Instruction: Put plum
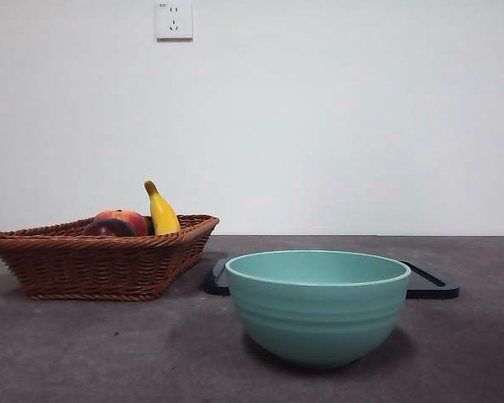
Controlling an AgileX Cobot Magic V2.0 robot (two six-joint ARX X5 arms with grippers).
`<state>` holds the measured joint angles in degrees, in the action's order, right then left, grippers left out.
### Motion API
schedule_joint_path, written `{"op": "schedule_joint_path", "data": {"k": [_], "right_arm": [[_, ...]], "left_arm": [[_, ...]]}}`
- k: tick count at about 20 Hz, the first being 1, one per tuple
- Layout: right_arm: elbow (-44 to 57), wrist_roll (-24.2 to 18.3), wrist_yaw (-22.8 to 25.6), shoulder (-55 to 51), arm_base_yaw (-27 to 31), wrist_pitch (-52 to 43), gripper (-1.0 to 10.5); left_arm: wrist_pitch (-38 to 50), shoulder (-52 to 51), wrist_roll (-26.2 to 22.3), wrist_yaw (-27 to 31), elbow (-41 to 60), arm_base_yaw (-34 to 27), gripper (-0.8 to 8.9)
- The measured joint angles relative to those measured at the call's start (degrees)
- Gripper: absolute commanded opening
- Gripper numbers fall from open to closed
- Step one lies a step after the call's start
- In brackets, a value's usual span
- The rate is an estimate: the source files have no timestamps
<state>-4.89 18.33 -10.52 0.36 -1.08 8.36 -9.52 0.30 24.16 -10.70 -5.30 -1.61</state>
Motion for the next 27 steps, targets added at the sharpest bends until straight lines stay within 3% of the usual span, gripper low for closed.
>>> {"op": "schedule_joint_path", "data": {"k": [8,13,27], "right_arm": [[-9.4,0.2,0.0,1.2,0.0,6.6,0.1],[-16.2,-0.1,-2.0,5.2,0.0,11.4,0.1],[-37.6,-10.0,-20.3,31.0,-0.1,33.2,0.1]], "left_arm": [[-8.5,2.4,0.6,-0.3,-9.3,0.0,0.09],[-13.1,6.5,-1.6,-3.6,-17.2,0.0,0.09],[-32.1,28.5,-16.6,-20.8,-36.5,0.3,0.09]]}}
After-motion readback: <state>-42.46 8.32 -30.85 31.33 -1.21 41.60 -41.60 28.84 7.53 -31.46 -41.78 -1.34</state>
